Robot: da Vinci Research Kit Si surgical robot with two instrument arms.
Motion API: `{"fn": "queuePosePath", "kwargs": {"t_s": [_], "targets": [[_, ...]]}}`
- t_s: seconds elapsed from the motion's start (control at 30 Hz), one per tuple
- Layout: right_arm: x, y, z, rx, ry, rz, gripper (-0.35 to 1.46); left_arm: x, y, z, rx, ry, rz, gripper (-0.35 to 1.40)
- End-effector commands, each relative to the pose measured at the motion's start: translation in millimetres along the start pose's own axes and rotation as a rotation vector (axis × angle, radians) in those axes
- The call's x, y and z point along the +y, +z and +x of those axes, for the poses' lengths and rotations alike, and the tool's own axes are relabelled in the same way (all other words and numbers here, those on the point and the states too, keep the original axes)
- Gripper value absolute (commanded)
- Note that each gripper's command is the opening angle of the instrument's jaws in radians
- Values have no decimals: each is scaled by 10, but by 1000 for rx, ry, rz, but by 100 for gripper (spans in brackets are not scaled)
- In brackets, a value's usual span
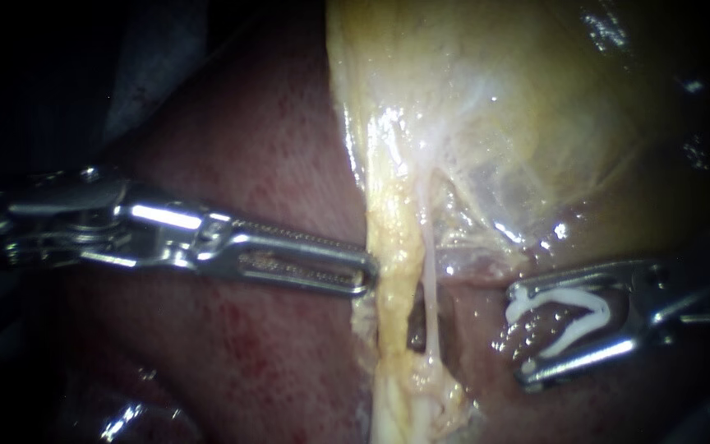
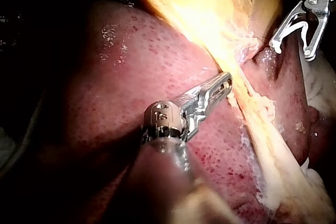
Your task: Clipping first clip left tube
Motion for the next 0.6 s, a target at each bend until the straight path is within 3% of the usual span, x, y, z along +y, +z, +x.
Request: {"fn": "queuePosePath", "kwargs": {"t_s": [0.03, 0.3, 0.6], "targets": [[0, 0, 1, 1, 0, -1, 54, -1, -1, 0, 0, -1, 0, -35], [0, 10, 5, 2, 1, -6, 54, -16, -16, -1, 3, -3, 9, -35], [-4, 36, 3, 3, -3, -18, 54, -46, -54, -17, -2, -17, 17, -35]]}}
